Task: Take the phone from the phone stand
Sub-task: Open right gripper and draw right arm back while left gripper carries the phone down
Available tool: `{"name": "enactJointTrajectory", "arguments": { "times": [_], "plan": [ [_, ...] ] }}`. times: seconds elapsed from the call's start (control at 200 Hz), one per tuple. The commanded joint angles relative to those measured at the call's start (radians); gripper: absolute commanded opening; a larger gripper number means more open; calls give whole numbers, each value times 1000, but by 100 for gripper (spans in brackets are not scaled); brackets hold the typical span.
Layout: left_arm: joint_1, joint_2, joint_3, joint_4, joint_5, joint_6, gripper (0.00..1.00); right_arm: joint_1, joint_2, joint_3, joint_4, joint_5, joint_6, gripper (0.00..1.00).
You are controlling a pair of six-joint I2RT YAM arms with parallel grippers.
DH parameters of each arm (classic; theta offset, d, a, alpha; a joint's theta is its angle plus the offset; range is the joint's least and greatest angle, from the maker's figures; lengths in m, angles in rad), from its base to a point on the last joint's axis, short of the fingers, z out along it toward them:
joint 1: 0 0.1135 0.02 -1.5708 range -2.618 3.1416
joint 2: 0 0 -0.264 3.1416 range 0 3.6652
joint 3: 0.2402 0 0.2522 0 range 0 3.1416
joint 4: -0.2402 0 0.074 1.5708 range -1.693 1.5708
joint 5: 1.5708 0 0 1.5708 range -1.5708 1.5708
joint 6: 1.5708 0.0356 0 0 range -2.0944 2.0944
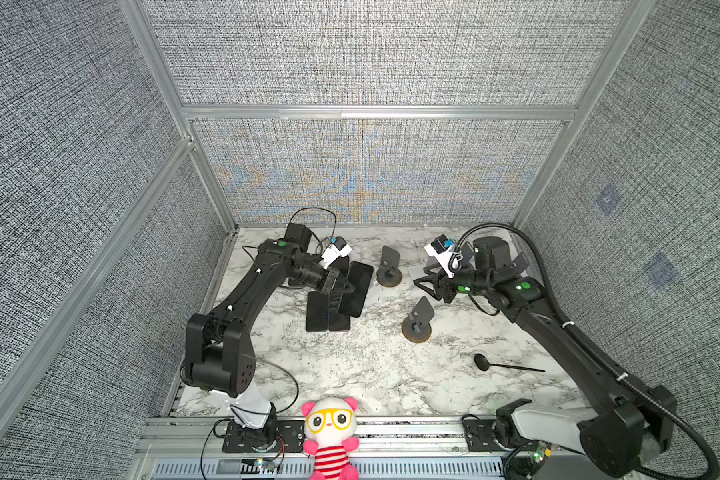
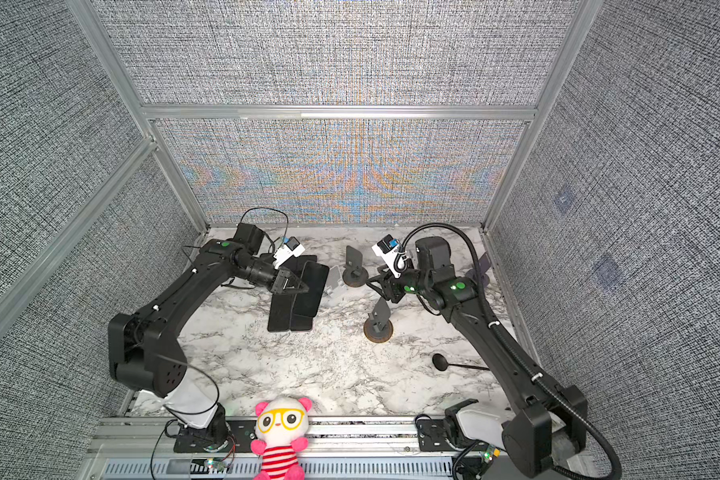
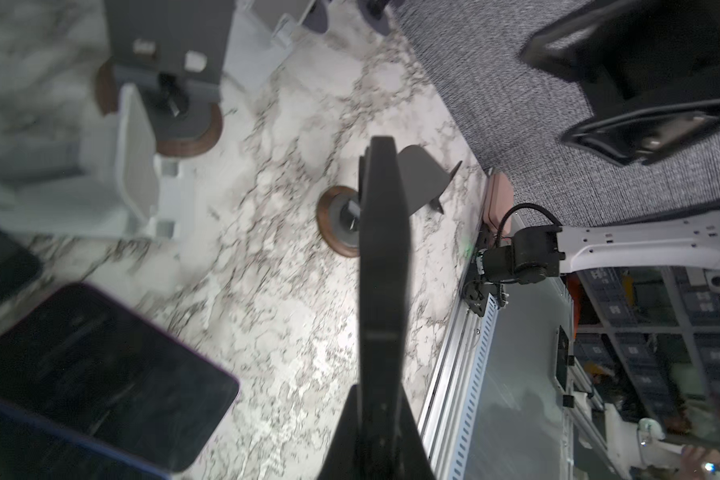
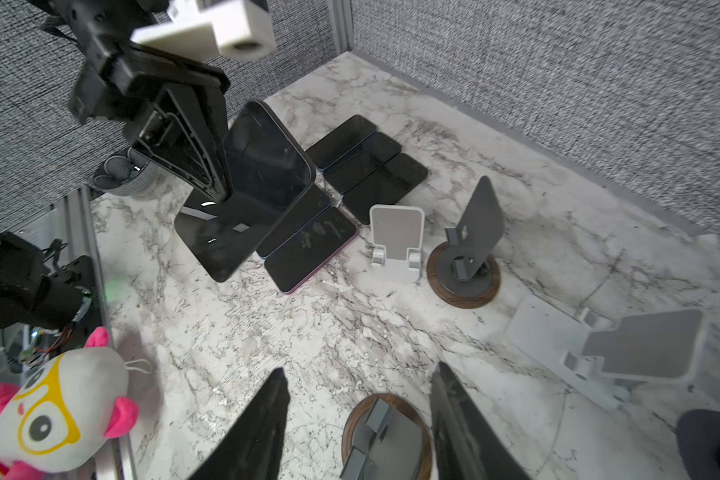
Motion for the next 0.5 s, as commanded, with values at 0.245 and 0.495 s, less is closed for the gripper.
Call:
{"name": "enactJointTrajectory", "arguments": {
  "times": [0.245,0.495],
  "plan": [
    [134,46,-25,-157,-197,-35,0,-3,-100,-73,114,142,35,51],
    [292,-11,-112,-74,-349,-123,0,-4,-159,-126,104,196,29,51]
  ]
}}
